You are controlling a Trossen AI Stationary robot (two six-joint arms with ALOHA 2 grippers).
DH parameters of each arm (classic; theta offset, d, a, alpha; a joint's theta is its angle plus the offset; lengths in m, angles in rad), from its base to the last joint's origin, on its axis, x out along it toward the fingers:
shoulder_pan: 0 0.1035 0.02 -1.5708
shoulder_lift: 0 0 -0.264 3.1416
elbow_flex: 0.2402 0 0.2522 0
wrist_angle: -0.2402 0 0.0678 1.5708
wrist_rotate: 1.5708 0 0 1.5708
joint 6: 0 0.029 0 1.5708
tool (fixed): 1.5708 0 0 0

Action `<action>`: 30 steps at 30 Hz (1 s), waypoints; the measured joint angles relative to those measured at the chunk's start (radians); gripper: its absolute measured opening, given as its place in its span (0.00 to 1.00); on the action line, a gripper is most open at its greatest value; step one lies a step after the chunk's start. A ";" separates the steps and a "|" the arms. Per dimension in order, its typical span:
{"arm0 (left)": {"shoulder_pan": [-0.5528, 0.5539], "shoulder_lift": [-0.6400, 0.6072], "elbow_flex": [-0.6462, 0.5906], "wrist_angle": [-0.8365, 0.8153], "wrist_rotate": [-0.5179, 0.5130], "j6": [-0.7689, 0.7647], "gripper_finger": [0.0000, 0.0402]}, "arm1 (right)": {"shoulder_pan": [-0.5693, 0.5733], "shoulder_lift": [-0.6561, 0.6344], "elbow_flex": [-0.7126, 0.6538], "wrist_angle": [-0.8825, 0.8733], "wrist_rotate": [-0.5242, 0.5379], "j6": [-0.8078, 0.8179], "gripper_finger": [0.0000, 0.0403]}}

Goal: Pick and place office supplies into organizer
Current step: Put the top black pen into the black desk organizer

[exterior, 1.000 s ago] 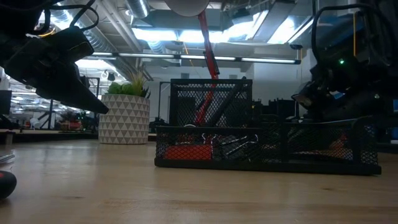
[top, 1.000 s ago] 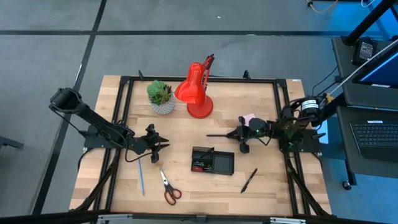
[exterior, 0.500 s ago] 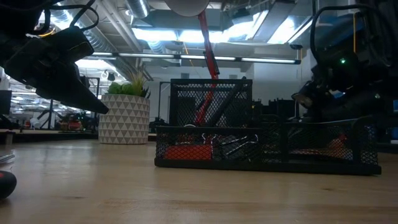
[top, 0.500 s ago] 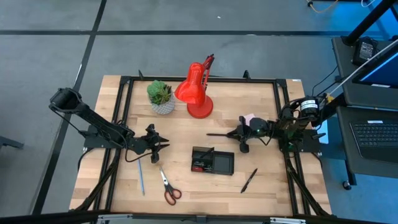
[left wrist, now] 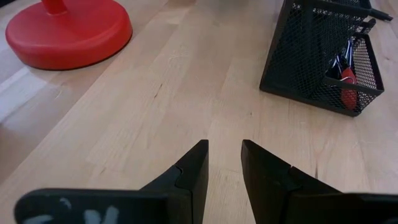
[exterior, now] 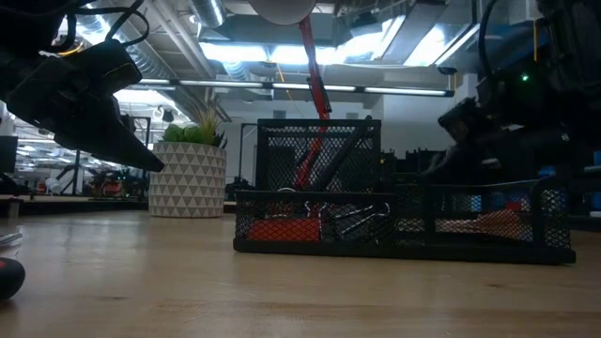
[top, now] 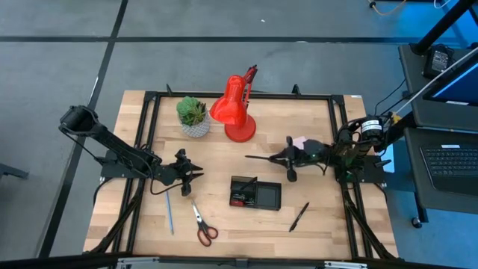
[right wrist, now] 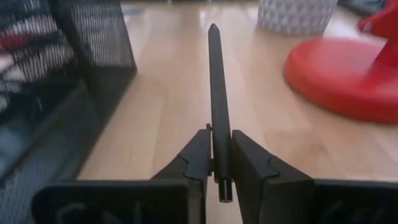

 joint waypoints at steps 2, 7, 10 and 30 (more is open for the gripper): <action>0.000 0.000 0.000 0.000 0.000 0.000 0.23 | 0.000 0.000 0.000 0.046 0.000 0.003 0.12; 0.000 0.000 0.000 0.000 0.000 0.000 0.23 | 0.000 -0.001 0.000 0.180 -0.001 0.003 0.12; 0.000 0.000 0.000 0.000 0.000 0.000 0.23 | 0.000 -0.024 0.009 0.180 0.002 0.011 0.12; 0.000 0.000 0.000 0.000 0.042 0.000 0.23 | 0.084 -0.321 0.295 -0.579 0.080 -0.172 0.12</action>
